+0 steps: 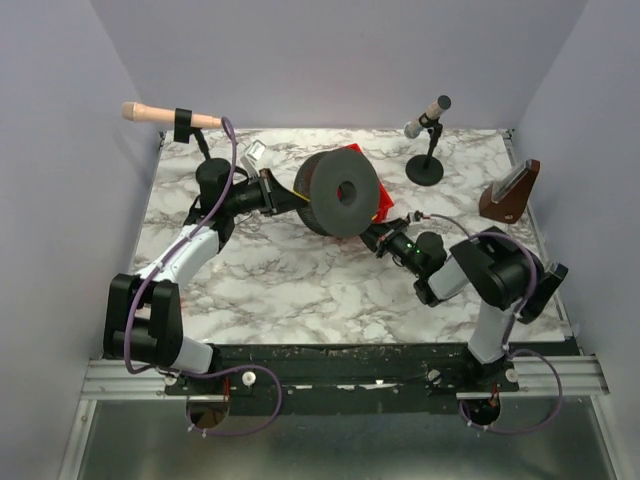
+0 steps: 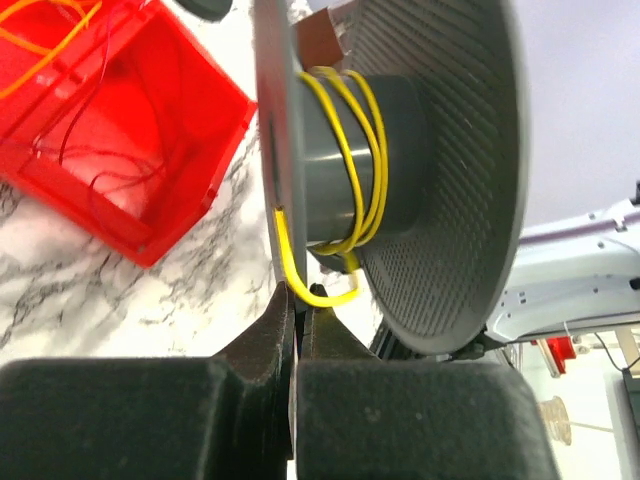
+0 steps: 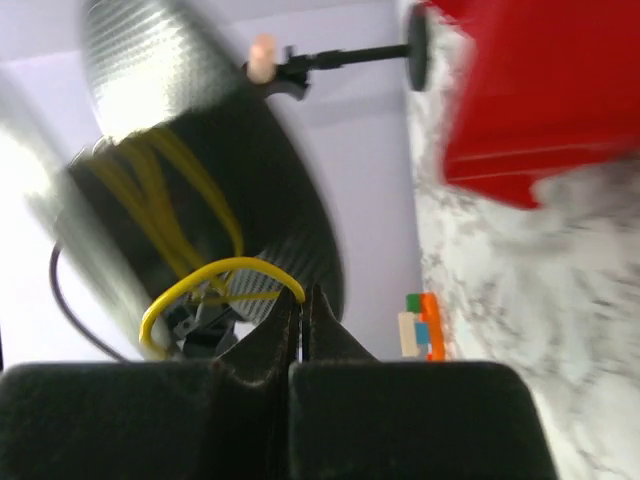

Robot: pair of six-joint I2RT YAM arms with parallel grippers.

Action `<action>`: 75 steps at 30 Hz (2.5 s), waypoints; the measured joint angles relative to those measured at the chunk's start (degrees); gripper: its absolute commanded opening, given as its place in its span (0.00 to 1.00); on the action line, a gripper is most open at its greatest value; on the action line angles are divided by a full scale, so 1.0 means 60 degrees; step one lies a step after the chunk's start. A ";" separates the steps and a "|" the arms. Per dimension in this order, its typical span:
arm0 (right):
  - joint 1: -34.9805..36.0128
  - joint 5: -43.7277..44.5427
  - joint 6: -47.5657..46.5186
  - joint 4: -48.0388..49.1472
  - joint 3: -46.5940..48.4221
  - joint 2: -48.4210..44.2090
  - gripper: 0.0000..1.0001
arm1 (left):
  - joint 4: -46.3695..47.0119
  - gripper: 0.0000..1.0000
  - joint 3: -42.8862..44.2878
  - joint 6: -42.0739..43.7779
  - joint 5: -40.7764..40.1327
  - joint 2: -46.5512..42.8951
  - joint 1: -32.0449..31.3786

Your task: Wrap the cables

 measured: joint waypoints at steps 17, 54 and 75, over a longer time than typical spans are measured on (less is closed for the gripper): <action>-0.1246 -0.0725 -0.1880 -0.1741 0.0328 -0.2783 0.01 | -0.0874 0.00 0.0583 0.1956 0.1126 -0.0594 -0.0346; 0.0189 -0.2765 -1.2182 -0.9165 0.2157 -0.3723 0.13 | -1.0717 0.00 0.2492 1.4812 -0.2004 -0.1166 -0.0772; 0.0455 -0.1851 -1.4203 -0.9446 0.2277 -0.2936 0.50 | -1.1657 0.00 0.2324 1.5697 -0.5129 -0.0586 -0.1617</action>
